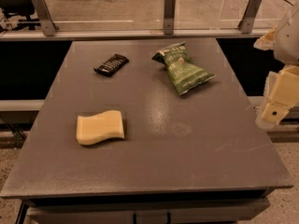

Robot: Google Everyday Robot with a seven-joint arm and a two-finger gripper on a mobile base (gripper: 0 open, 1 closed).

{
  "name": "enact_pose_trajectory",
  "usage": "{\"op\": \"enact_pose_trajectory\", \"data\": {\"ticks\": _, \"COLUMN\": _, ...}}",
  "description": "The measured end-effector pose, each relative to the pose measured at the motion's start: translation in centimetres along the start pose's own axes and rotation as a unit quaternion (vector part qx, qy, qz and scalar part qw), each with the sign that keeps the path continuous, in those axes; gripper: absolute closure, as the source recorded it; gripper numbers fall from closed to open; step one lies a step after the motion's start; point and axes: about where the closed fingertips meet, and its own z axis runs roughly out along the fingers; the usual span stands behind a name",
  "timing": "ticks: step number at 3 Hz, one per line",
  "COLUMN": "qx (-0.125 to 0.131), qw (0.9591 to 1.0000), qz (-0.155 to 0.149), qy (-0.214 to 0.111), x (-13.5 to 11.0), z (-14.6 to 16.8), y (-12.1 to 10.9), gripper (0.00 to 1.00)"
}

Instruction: Pick sponge

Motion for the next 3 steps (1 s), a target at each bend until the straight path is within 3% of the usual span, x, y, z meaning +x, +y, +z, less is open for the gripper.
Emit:
{"op": "enact_pose_trajectory", "data": {"ticks": 1, "qx": 0.0, "qw": 1.0, "qz": 0.0, "qy": 0.0, "x": 0.0, "z": 0.0, "y": 0.0, "gripper": 0.0}}
{"op": "enact_pose_trajectory", "data": {"ticks": 2, "qx": -0.004, "qw": 0.9992, "qz": -0.036, "qy": -0.017, "x": -3.3, "z": 1.0, "y": -0.1, "gripper": 0.0}}
{"op": "enact_pose_trajectory", "data": {"ticks": 3, "qx": -0.022, "qw": 0.99, "qz": -0.127, "qy": -0.058, "x": -12.2, "z": 3.3, "y": 0.6, "gripper": 0.0}}
